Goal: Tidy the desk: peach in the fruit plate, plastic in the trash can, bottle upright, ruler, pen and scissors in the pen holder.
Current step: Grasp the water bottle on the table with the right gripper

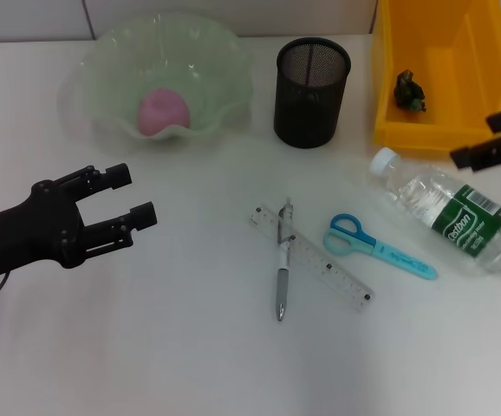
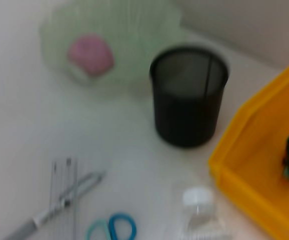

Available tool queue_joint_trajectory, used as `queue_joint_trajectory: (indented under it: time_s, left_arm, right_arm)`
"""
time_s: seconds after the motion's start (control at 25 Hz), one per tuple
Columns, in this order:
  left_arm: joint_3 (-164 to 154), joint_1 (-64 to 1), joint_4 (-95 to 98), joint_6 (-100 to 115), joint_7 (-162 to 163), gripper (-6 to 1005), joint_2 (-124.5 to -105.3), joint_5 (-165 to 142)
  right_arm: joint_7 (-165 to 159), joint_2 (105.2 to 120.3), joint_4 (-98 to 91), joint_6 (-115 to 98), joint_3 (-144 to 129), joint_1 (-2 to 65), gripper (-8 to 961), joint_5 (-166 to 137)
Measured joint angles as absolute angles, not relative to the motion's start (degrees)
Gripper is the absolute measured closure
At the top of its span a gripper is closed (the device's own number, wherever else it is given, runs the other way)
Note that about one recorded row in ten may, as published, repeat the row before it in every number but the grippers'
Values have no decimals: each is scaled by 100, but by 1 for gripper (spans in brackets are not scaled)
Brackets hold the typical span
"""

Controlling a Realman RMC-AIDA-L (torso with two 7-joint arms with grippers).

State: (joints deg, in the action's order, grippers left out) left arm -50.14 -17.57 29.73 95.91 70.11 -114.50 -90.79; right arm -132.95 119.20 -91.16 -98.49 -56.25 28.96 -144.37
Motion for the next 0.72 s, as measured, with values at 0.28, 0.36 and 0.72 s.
queue_joint_trajectory:
  time_s: [0.28, 0.36, 0.72]
  left_arm:
    - [-5027, -1758, 2972, 9558, 7005, 200, -11463, -9079]
    - [-5054, -1758, 2970, 9532, 6998, 200, -11487, -9079]
    - [-5062, -1758, 2971, 9512, 6989, 201, -11498, -9079]
  right_arm:
    - [-13303, 11912, -8470, -9636, -6175, 3071, 182, -14939]
    - [-13307, 11908, -8273, -9506, -6256, 3126, 182, -15047]
    - [-13276, 11913, -7730, -8862, -6688, 3237, 181, -15233]
